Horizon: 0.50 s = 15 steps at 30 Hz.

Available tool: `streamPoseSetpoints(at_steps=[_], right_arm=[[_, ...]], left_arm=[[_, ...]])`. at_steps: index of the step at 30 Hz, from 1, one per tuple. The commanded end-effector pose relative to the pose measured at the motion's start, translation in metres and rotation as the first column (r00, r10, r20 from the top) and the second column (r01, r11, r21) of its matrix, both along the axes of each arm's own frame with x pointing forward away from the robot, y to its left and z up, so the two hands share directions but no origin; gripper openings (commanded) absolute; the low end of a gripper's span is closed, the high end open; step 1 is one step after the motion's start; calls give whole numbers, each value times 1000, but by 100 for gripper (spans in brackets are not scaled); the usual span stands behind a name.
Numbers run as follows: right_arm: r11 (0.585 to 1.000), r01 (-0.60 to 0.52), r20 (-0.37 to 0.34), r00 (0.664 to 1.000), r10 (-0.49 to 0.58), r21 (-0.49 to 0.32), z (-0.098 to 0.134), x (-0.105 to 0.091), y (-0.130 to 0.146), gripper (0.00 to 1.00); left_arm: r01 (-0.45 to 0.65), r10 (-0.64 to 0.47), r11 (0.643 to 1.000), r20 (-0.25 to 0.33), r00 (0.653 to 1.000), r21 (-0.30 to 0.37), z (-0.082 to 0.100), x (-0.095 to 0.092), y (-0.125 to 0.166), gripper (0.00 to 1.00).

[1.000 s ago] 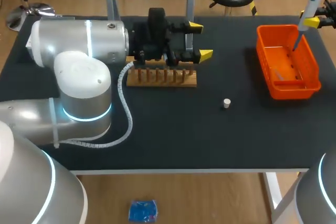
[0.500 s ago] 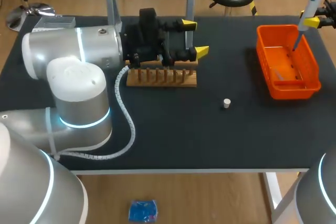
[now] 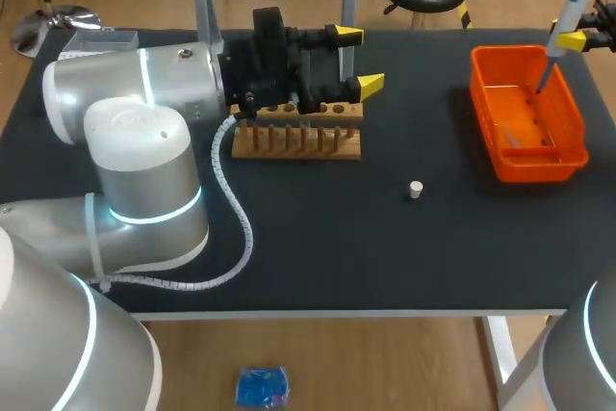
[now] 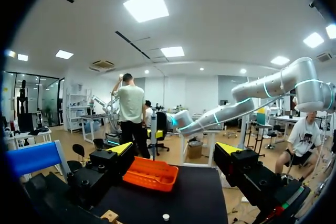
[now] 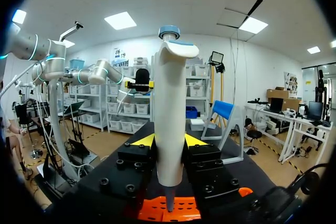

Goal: Invert the test tube, pick up the pipette, mount the tip to pipette, aspirate from beaker and dispense into the tube, eject the tip, return the pipette, and cap with the stopper.

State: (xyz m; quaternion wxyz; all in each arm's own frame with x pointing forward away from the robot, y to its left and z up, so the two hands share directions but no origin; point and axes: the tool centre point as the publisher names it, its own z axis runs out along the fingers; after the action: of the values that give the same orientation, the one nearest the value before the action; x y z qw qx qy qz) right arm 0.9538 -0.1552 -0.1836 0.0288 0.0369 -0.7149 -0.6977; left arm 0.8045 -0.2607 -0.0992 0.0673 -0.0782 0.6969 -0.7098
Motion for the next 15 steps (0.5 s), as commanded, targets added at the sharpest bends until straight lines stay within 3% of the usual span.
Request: streamPoseSetpoints(at_steps=[1,15], right_arm=[[1000,-6,0,1000,6,-3,1,1,-2,0],[1000,-6,0,1000,6,-3,1,1,-2,0]], left_arm=[[5,-5,1000,3,1000,-13,-1,1,1,100],[2,1,997,-44,999,71,-3,-2,-1,100]])
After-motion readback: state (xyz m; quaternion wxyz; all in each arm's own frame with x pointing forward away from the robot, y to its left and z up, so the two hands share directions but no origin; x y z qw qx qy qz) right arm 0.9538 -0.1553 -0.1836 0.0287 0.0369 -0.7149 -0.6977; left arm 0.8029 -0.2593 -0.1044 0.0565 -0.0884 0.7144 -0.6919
